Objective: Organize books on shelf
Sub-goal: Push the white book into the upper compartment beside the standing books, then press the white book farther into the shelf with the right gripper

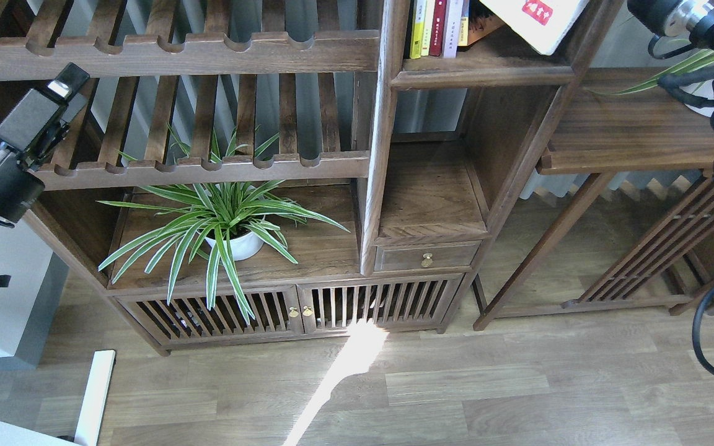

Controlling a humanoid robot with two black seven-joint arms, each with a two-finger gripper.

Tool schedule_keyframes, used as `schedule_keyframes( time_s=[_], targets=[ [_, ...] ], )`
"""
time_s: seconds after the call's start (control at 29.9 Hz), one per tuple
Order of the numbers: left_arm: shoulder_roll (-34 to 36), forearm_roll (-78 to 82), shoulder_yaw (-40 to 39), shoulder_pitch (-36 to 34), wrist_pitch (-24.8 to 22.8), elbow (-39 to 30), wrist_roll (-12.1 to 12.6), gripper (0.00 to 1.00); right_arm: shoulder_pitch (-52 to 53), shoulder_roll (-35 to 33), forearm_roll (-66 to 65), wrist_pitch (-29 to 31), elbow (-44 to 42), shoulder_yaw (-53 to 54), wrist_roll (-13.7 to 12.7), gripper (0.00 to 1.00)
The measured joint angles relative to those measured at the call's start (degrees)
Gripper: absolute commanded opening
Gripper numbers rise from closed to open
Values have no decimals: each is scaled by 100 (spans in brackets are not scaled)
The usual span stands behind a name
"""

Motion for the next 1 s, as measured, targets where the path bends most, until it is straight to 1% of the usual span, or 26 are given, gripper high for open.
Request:
schedule_keyframes(
  time_s=[0.1,0.27,0.4,0.74,0.9,1.0],
  targets=[
    [-8,0,0,0,0,0,0,99,76,-56,-65,157,-58,13,5,3],
    [-9,0,0,0,0,0,0,99,101,-233,-71,374,-51,52,-67,2],
    [-11,0,0,4,0,0,5,99,117,-319,-78,416,-45,62,-75,2],
    [-18,8,44,6,0,-24,9,99,261,-85,-255,207,-331,-81,9,2],
    [-18,9,79,8,0,-24,9,99,384,117,-338,-222,-403,-115,14,2],
    [-18,9,116,10,0,-25,9,99,482,201,-417,-322,-531,-183,26,2]
  ],
)
